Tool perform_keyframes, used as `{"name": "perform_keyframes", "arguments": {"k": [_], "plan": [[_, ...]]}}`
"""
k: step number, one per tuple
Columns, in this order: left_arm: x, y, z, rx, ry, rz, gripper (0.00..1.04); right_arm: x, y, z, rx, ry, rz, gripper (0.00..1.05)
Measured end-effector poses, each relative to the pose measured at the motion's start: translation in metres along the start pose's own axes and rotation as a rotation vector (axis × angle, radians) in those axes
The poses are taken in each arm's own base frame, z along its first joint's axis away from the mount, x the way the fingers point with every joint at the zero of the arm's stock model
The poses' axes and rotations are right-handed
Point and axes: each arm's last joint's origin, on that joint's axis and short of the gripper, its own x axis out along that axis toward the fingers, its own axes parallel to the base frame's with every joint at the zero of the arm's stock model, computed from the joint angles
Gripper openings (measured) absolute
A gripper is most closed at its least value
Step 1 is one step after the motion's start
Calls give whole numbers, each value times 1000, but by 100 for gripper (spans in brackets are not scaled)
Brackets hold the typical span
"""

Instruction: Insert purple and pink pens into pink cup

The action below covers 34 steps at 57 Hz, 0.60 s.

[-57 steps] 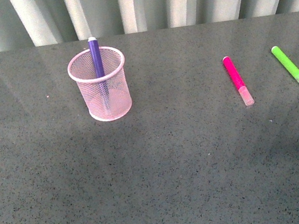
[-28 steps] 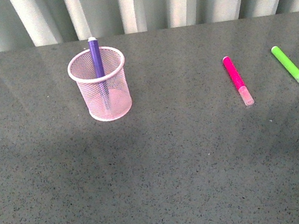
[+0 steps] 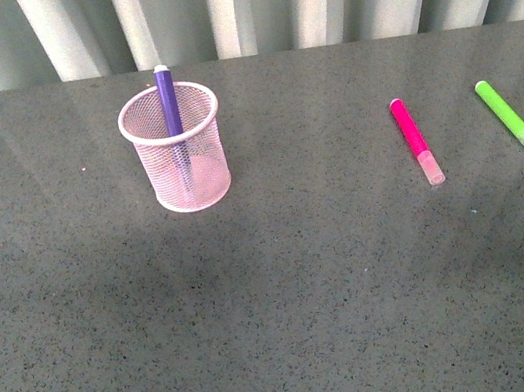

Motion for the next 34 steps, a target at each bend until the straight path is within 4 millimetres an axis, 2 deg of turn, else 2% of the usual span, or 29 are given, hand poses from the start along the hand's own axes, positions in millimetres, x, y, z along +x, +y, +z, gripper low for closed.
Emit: {"name": "perform_keyframes", "arguments": {"k": [34], "plan": [[-17, 0, 2, 0, -9, 0, 4, 0, 0, 0, 0, 0, 0, 98]]}}
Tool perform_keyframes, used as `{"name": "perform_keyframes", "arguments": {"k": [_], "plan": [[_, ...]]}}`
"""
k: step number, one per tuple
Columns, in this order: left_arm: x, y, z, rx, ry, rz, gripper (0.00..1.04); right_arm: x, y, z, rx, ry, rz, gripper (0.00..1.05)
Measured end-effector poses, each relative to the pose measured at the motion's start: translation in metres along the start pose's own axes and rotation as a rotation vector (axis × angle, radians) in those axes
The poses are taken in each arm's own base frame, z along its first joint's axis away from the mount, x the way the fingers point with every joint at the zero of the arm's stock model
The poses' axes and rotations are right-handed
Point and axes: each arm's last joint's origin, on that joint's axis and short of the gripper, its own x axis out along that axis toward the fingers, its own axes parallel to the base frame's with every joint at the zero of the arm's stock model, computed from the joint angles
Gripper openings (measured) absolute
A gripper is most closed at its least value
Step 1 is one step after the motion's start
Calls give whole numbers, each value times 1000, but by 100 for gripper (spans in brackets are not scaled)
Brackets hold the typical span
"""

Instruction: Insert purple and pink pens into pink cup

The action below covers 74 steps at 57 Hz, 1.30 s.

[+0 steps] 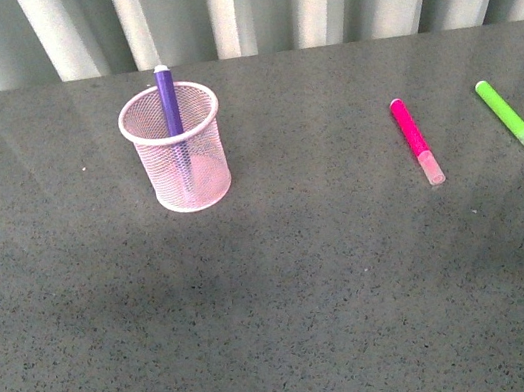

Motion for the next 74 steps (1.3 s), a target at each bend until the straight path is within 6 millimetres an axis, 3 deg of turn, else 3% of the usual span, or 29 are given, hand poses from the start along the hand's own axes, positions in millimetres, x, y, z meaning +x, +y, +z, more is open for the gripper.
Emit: {"name": "perform_keyframes", "arguments": {"k": [36, 55, 62, 67, 74], "plan": [[-15, 0, -3, -1, 7, 0, 4, 0, 0, 0, 0, 0, 0, 98], [-15, 0, -3, 0, 7, 0, 63, 0, 0, 0, 0, 0, -1, 98], [-15, 0, -3, 0, 7, 1, 85, 8, -5, -4, 51, 232, -243, 98], [-15, 0, -3, 0, 6, 0, 99, 23, -15, 4, 114, 324, -284, 98], [-15, 0, -3, 2, 6, 0, 98, 59, -27, 23, 195, 417, -247, 98]]}}
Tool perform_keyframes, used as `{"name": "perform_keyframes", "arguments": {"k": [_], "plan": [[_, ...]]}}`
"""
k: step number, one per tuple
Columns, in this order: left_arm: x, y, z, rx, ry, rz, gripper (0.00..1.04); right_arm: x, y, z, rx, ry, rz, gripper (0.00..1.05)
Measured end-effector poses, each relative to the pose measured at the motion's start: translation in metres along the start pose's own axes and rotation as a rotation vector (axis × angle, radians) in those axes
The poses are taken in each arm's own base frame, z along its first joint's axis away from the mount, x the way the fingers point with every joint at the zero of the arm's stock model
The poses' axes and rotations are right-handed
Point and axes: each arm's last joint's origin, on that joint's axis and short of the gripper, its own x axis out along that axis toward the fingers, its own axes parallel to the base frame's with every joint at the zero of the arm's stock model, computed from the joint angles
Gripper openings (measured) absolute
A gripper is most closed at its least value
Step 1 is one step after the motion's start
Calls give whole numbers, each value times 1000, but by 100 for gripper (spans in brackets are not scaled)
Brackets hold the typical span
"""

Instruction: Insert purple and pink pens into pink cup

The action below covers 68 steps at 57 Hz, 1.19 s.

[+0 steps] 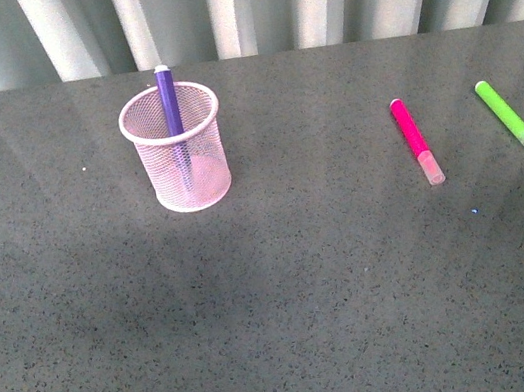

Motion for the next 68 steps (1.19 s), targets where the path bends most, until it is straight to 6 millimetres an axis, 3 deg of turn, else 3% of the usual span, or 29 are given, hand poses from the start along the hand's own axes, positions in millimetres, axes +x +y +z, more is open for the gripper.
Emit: {"name": "perform_keyframes", "arguments": {"k": [9, 17, 28, 46, 68], "plan": [[0, 0, 0, 0, 0, 0, 98, 68, 11, 21, 38, 323, 71, 98], [0, 0, 0, 0, 0, 0, 98, 110, 23, 27, 24, 446, 100, 98], [0, 0, 0, 0, 0, 0, 98, 167, 63, 48, -90, 566, 183, 98], [0, 0, 0, 0, 0, 0, 98, 207, 93, 53, -187, 605, 182, 98], [0, 0, 0, 0, 0, 0, 98, 237, 133, 33, -231, 626, 199, 98]]}}
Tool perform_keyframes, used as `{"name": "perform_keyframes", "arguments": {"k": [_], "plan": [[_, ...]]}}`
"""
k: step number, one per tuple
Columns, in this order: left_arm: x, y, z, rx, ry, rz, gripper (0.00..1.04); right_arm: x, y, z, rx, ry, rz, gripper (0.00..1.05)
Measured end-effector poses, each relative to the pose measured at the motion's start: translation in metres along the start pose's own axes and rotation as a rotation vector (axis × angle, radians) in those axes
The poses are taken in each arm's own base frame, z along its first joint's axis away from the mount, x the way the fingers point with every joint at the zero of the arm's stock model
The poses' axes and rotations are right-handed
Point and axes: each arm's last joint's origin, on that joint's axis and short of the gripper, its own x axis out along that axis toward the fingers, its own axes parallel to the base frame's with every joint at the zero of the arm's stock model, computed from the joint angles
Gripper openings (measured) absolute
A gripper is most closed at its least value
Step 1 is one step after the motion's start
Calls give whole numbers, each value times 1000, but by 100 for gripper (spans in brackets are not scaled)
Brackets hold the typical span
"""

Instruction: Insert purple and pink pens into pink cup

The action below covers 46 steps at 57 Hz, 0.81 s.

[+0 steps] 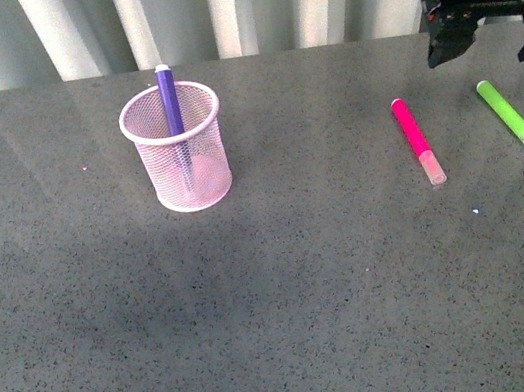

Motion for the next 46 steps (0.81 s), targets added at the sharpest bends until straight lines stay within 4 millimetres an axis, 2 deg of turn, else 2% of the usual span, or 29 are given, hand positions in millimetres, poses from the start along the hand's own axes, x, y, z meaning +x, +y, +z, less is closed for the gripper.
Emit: {"name": "perform_keyframes", "arguments": {"k": [24, 46], "plan": [[0, 0, 0, 0, 0, 0, 98, 43, 13, 9, 62, 4, 14, 98], [0, 0, 0, 0, 0, 0, 98, 65, 22, 8, 61, 28, 22, 98]]}}
